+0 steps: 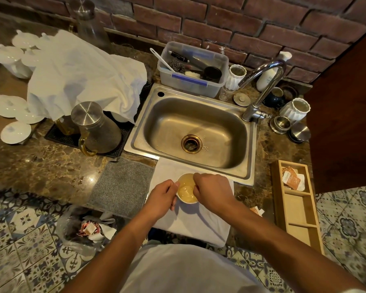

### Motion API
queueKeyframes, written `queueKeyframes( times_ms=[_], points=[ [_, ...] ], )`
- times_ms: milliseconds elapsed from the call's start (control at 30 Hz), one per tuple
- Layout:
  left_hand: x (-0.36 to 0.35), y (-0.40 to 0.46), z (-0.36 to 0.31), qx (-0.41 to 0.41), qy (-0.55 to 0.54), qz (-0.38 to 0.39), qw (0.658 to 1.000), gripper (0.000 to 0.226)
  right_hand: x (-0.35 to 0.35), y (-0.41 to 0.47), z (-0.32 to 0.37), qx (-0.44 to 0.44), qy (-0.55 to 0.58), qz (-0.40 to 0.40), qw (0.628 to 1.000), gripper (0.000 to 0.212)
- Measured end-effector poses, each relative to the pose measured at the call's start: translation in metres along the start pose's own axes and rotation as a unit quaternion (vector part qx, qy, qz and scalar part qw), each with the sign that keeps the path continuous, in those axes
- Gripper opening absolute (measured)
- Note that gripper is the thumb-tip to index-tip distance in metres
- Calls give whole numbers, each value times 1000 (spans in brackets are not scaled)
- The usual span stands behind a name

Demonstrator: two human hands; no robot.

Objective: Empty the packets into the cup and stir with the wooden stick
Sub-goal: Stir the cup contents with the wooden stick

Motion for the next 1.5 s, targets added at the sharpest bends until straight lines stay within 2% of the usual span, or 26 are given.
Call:
queueKeyframes(
  times_ms=[267,467,633,767,867,1033,1233,1367,1500],
  points=[
    [1,-1,-2,0,5,4,1000,41,-14,-12,17,0,18,53,998,23],
    [0,3,4,-3,7,-3,1000,41,-8,2,17,-5,15,17,1000,20],
    [-1,3,6,-4,6,-7,1000,44,1,9,1,-5,-2,-21,1000,27],
    [-1,2,4,-14,14,-13,1000,42,6,3,-8,-15,-32,-22,999,27],
    [-1,2,2,-11,15,-10,1000,41,1,-3,-8,-20,-49,5,999,27],
    [-1,0,1,-5,15,-6,1000,41,-11,-7,-5,-36,3,39,999,26],
    [0,-1,0,-5,4,-4,1000,39,-10,0,-11,-51,60,7,997,26],
    [-1,0,2,-1,-7,-5,1000,39,3,3,-13,-41,19,-39,998,27],
    [-2,-1,1,-6,0,-2,1000,40,2,0,-10,-34,-28,-19,999,25]
  ],
)
Point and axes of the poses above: each hand's wrist, its own y-axis towards the middle knuckle, its own x-axis out of the back of the hand, z = x × y, the point moved 7 cm from there along y, towards the middle knuckle, and after that the axes turned 13 degrees about y, right-handed, at the moved point
